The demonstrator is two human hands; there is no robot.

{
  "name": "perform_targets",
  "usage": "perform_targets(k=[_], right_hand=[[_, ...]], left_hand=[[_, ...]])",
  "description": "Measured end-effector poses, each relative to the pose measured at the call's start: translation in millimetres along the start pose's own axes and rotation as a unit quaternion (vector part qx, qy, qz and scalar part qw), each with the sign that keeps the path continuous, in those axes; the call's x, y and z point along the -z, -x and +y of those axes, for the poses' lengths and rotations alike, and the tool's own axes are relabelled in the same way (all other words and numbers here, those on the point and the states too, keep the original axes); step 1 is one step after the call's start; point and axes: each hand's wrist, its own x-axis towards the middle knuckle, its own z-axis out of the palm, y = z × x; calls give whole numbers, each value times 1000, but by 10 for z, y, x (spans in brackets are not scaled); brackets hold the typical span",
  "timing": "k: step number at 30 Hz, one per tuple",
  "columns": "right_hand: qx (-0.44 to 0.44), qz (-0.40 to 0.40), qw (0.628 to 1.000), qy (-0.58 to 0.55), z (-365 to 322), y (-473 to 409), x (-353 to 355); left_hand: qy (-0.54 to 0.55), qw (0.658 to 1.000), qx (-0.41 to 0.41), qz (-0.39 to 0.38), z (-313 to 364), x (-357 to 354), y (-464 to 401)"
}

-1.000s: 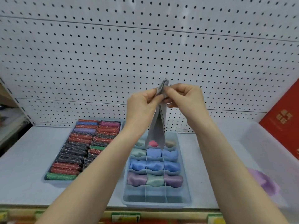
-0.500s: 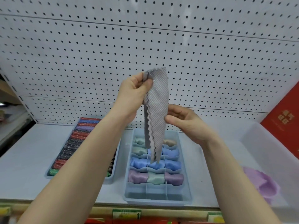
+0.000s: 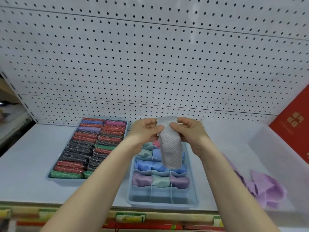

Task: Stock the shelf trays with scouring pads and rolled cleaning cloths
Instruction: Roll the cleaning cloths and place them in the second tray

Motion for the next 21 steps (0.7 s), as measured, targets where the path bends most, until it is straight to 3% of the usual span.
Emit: perform_targets(k=[3,9,14,17,21], right_hand=[[25,9,1000,3,-26,-1,3],[209,3,978,-1,-373,19,3],[145,-45,986,-65,-388,90,-3],[112,-71,991,-20,-287,167,-67],[106,-42,993,-19,-221,152,-142]], left_hand=[[16,999,-38,33,10,-65,-36],[66,983,-162,55,304,-104,-8],[58,971,-230,42,349,-72,16],[67,965,-242,69,345,-23,7],[32,963,-257,70,287,107,-29]])
